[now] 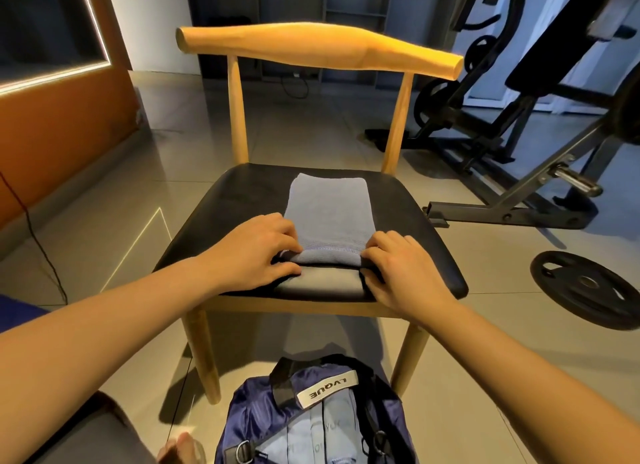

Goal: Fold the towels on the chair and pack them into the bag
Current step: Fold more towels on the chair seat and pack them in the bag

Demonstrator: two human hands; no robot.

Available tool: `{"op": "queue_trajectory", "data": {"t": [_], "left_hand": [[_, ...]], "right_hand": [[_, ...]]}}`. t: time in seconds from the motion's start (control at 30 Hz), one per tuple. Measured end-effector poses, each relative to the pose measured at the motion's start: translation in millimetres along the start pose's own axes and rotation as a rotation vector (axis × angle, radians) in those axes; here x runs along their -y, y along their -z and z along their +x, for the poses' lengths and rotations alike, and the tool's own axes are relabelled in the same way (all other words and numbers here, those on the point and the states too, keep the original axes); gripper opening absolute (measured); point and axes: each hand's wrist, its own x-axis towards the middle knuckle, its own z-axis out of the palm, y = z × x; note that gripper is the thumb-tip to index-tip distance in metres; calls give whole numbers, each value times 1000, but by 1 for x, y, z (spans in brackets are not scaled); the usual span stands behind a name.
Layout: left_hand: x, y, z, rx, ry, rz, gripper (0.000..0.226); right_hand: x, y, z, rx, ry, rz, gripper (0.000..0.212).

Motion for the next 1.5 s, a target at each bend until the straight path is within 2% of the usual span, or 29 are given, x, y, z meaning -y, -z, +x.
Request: {"op": "queue_trajectory", "data": {"t": [0.1,0.23,0.33,0.4,0.5,0.57,0.63,0.8,0.93,1.03,1.13,1.23,1.37,1.43,1.5], "left_hand": [[0,0,4,-31,61,-12,24],[-2,3,8,30,208,-192,18],[-5,7,9,151,332,-330,35],[-8,5,9,171,305,-256,42],[-11,-5,8,66,223,-108,33],[-10,-10,6,-70,190,-107,19],[-5,-14,3,-144,160,-131,18],[1,-17,-14,-147,96,-177,59],[2,-14,-20,-78,56,-82,48],[2,-15,-21,-79,118,-155,44],[3,-12,-15,-67,242,-319,37],[3,-11,-9,-14,352,-485,14],[2,-9,-3,-4,420,-586,15],[1,-11,2,-16,451,-561,17],[2,-14,8,-68,491,-520,14]], "right_hand": [[-1,2,7,68,-64,31,15],[0,12,15,174,-159,159,11],[-4,18,20,309,-316,302,17],[0,16,19,350,-352,268,16],[14,11,16,258,-350,163,15],[17,10,12,124,-352,159,17],[16,10,9,50,-320,165,18],[8,2,0,21,-220,207,15],[-3,6,-9,21,-94,251,15],[-9,11,-13,89,-39,238,21],[-12,14,-7,104,-94,318,17],[-14,22,6,224,-206,459,16],[-16,27,19,385,-338,593,21],[-15,23,24,350,-393,599,23],[-15,17,28,205,-427,513,18]]}}
